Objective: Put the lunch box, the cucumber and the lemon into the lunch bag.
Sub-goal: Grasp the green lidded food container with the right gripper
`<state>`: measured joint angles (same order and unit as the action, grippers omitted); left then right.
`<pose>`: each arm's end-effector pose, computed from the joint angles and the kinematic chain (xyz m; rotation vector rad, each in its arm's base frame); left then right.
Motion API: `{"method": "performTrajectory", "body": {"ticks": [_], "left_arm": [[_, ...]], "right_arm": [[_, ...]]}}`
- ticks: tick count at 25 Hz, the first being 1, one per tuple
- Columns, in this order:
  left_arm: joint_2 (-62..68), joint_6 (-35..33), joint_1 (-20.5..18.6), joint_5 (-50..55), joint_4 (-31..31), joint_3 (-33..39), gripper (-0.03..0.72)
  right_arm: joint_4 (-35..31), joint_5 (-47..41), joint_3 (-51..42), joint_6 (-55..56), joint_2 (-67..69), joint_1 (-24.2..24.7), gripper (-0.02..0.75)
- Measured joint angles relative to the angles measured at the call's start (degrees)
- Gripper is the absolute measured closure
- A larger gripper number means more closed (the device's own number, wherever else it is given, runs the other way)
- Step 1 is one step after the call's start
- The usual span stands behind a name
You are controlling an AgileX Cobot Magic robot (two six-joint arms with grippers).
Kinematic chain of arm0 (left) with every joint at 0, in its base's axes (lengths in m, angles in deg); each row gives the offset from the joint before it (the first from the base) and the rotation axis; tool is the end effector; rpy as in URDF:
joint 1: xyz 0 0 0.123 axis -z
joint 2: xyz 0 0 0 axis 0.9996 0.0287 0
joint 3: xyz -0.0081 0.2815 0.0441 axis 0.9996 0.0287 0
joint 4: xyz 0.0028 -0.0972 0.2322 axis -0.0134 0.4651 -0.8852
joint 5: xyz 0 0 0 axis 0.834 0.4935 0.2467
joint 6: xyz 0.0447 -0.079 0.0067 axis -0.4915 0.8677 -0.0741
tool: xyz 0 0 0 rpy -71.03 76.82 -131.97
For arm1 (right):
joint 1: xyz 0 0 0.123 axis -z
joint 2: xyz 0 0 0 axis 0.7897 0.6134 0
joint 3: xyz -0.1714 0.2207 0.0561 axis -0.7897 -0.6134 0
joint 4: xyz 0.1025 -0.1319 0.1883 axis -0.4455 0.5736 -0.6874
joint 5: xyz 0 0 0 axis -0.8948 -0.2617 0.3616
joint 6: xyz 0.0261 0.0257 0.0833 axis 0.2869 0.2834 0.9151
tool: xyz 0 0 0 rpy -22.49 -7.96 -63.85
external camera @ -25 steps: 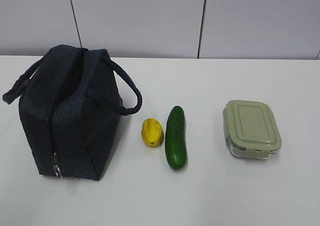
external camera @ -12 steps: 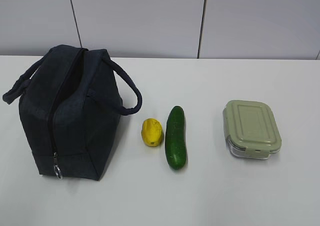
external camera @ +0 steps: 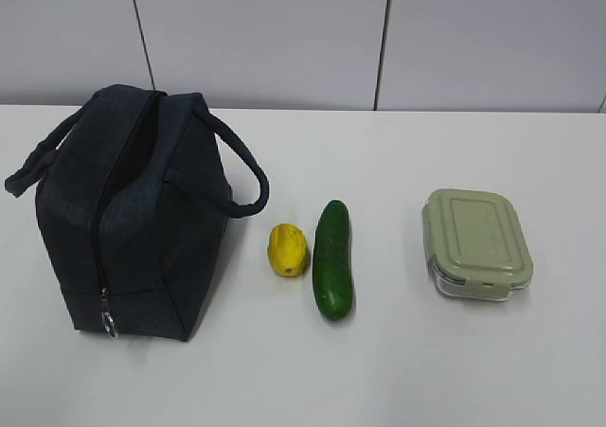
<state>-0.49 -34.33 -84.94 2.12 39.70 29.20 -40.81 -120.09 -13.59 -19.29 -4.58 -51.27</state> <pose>-0.0075 -0.0105 0.2765 0.2095 2.0809 -0.1185 -0.0122 0.0161 0.2692 -0.2471 2.1022 0.0866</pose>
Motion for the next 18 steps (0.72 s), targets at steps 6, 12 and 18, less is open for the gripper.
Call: {"method": "performTrajectory", "body": {"ticks": [6,12,18], "left_arm": [[0.00,0.00,0.00,0.00,0.00,0.00,0.450],[0.00,0.00,0.00,0.00,0.00,0.00,0.450],[0.00,0.00,0.00,0.00,0.00,0.00,0.450]], "right_arm": [[0.00,0.10,0.00,0.00,0.00,0.00,0.340],[-0.11,0.12,0.00,0.00,0.00,0.00,0.340],[-0.11,0.22,0.00,0.00,0.00,0.00,0.340]]}}
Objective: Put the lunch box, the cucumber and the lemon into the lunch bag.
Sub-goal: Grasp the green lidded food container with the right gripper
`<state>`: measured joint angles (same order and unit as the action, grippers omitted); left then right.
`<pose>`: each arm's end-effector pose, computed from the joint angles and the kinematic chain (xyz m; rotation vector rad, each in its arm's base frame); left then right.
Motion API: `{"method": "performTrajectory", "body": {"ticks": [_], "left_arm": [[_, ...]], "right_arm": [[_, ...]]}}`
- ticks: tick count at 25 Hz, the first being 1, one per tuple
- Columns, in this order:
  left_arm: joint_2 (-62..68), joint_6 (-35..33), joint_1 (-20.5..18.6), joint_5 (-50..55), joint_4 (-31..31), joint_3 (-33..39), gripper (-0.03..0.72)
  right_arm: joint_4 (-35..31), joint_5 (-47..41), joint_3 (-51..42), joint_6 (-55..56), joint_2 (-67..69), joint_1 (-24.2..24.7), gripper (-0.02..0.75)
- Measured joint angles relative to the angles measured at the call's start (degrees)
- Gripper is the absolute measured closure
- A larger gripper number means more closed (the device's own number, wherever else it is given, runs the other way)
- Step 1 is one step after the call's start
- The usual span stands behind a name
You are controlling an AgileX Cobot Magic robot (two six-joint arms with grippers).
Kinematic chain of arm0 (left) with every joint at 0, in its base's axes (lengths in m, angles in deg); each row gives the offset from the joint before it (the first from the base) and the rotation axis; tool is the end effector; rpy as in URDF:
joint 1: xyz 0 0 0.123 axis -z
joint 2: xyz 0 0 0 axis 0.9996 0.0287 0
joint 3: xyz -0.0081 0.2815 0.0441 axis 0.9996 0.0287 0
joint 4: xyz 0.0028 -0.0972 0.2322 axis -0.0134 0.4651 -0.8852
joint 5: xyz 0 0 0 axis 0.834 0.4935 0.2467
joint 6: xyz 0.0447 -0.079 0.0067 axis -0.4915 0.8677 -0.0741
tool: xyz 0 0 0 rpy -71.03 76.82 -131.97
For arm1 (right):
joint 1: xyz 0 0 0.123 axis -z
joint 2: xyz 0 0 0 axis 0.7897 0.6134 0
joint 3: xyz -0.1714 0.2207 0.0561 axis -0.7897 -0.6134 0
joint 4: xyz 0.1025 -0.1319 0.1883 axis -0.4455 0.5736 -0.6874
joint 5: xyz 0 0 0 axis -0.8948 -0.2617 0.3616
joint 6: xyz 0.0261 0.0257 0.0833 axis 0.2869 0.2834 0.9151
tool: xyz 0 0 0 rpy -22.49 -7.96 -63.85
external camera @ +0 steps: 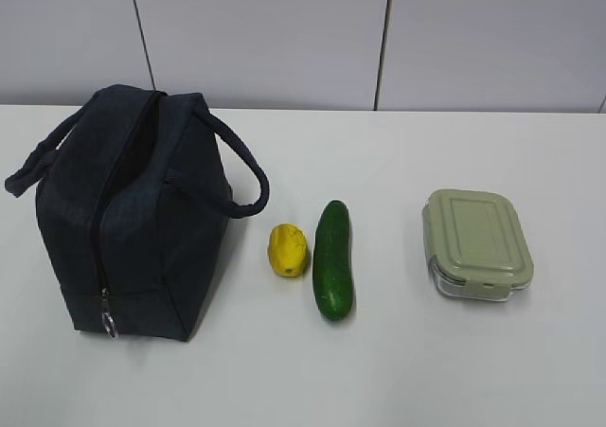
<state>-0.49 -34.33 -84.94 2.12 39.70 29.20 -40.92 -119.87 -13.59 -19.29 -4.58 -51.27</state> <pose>-0.0075 -0.0105 0.2765 0.2095 2.0809 -0.1185 -0.0120 0.0162 0.2695 -0.2465 2.0982 0.0884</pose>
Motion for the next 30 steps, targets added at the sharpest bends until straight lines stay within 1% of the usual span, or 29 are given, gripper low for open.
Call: {"method": "performTrajectory", "body": {"ticks": [9,11,16,21,25,30], "left_arm": [[0.00,0.00,0.00,0.00,0.00,0.00,0.450],[0.00,0.00,0.00,0.00,0.00,0.00,0.450],[0.00,0.00,0.00,0.00,0.00,0.00,0.450],[0.00,0.00,0.00,0.00,0.00,0.00,0.450],[0.00,0.00,0.00,0.00,0.00,0.00,0.450],[0.00,0.00,0.00,0.00,0.00,0.00,0.450]], "right_arm": [[-0.12,0.85,0.00,0.00,0.00,0.00,0.340],[-1.31,1.24,0.00,0.00,0.00,0.00,0.340],[-8.26,1.70,0.10,0.00,0.73,0.00,0.340],[-16.79,4.07,0.10,0.00,6.84,0.00,0.340],[-20.47,6.96,0.10,-0.91,11.49,0.00,0.340],[-23.93,8.18,0.10,-3.90,17.36,0.00,0.340]]}}
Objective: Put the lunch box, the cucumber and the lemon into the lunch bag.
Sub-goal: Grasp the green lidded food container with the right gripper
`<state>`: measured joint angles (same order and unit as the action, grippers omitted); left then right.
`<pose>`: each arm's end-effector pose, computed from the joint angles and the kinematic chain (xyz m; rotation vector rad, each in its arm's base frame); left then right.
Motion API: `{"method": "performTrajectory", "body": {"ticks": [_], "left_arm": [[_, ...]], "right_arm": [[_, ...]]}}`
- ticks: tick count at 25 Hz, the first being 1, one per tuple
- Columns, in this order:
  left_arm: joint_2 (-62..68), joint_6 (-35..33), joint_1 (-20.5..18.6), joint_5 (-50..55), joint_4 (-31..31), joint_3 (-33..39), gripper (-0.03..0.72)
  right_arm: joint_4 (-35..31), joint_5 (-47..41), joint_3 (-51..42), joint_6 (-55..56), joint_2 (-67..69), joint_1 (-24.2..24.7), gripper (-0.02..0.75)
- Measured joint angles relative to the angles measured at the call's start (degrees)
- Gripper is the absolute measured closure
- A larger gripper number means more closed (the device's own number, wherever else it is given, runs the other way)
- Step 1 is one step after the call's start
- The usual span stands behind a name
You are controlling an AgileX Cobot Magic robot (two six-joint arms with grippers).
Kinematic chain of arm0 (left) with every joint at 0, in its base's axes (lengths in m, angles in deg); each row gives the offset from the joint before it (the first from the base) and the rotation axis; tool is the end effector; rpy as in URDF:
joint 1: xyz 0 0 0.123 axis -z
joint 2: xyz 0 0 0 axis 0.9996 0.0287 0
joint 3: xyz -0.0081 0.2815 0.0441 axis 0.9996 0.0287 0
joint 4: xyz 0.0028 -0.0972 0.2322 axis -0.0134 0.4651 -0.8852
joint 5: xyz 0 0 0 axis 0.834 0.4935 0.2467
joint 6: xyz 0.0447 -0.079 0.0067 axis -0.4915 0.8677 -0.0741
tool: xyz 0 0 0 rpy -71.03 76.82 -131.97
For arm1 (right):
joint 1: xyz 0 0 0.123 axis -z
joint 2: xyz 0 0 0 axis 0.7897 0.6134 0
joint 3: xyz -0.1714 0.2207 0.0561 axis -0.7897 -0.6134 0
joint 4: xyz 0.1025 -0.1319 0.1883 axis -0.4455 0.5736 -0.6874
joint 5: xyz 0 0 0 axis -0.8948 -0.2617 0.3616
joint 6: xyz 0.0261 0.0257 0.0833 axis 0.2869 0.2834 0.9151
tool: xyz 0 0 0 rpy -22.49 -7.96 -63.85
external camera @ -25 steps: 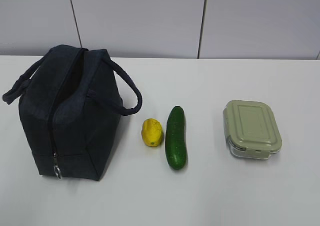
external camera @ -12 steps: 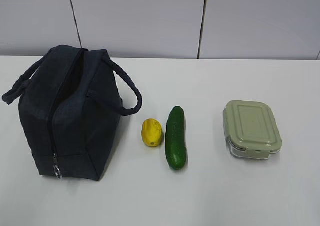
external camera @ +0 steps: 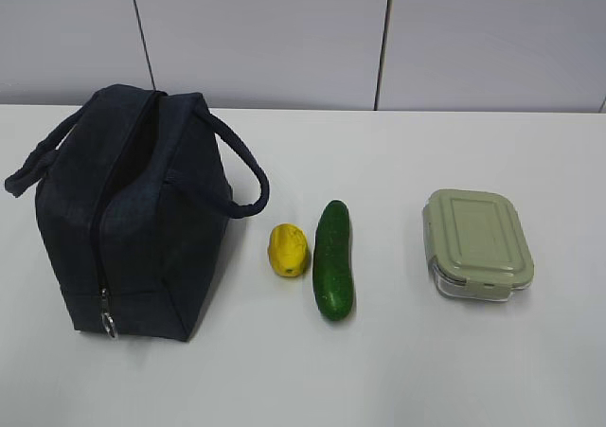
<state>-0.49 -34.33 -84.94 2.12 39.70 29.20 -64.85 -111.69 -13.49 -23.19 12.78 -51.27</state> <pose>-0.0075 -0.0105 0.2765 0.2095 2.0809 -0.1185 0.0382 0.0438 0.2880 -0.2078 2.1505 0.5796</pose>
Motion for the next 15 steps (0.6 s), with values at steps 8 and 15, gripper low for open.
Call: {"method": "performTrajectory", "body": {"ticks": [8,15], "left_arm": [[0.00,0.00,0.00,0.00,0.00,0.00,0.450],[0.00,0.00,0.00,0.00,0.00,0.00,0.450]], "right_arm": [[-2.88,2.52,0.00,-1.76,8.30,0.00,0.340],[-12.69,2.96,2.33,-5.72,17.06,0.00,0.340]]}}
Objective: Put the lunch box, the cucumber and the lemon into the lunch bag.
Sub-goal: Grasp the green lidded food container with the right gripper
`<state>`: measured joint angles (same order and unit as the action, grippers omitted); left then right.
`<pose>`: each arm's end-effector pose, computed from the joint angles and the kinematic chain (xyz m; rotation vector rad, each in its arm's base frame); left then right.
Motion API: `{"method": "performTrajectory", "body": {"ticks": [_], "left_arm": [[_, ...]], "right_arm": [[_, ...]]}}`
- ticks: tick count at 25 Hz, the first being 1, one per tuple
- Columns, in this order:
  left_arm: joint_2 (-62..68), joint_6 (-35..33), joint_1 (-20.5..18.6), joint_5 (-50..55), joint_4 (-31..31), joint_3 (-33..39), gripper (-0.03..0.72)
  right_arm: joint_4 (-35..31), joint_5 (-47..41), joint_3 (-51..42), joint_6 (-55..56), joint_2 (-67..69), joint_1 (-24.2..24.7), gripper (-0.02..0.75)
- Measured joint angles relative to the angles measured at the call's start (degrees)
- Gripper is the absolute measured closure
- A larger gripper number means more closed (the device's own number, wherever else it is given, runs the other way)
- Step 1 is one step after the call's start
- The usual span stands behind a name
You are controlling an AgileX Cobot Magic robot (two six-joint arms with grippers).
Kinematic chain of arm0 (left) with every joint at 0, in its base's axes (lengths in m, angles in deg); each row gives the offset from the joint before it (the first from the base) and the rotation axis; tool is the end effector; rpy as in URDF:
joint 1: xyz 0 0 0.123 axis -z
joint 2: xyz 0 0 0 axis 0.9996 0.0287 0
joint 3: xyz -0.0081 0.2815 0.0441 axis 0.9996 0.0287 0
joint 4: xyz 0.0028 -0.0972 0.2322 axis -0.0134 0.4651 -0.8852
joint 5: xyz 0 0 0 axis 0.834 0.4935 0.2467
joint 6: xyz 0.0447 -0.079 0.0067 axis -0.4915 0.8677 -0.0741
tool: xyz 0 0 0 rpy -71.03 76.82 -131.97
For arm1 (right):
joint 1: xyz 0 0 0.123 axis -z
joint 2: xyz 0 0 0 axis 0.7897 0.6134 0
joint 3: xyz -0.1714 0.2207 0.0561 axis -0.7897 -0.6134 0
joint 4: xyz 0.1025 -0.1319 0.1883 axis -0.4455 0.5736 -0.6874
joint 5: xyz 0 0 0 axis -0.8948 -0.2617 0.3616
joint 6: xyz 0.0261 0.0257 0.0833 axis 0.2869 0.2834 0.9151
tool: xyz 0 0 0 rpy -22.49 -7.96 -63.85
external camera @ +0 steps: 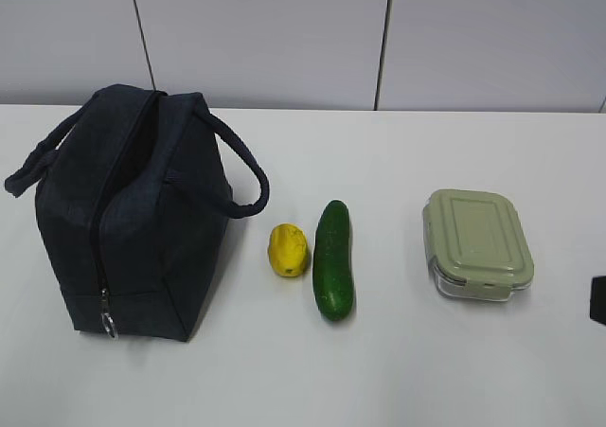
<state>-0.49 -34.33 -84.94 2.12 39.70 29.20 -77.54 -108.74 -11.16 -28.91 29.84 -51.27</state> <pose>-0.0075 -0.0105 0.2765 0.2095 2.0809 -0.1185 0.0899 0.0539 0.2951 -0.1376 2.2436 0.8236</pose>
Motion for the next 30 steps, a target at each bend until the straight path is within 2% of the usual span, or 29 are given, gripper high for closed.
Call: {"method": "performTrajectory", "body": {"ticks": [4,18,21,24,27,30], "left_arm": [[0.00,0.00,0.00,0.00,0.00,0.00,0.450],[0.00,0.00,0.00,-0.02,0.00,0.00,0.450],[0.00,0.00,0.00,-0.02,0.00,0.00,0.450],[0.00,0.00,0.00,-0.02,0.00,0.00,0.450],[0.00,0.00,0.00,-0.02,0.10,0.00,0.450],[0.00,0.00,0.00,-0.02,0.10,0.00,0.450]], "right_arm": [[-3.07,0.00,3.83,-3.84,6.37,0.00,0.340],[-4.27,-2.12,18.03,-13.04,34.26,0.36,0.340],[-6.03,-2.46,18.58,-15.31,38.40,3.79,0.340],[-8.54,-4.79,18.62,-19.04,40.96,11.23,0.340],[-13.91,-8.85,18.72,-23.49,43.70,17.91,0.340],[-19.03,-12.32,18.90,-28.51,48.17,21.40,0.340]]}}
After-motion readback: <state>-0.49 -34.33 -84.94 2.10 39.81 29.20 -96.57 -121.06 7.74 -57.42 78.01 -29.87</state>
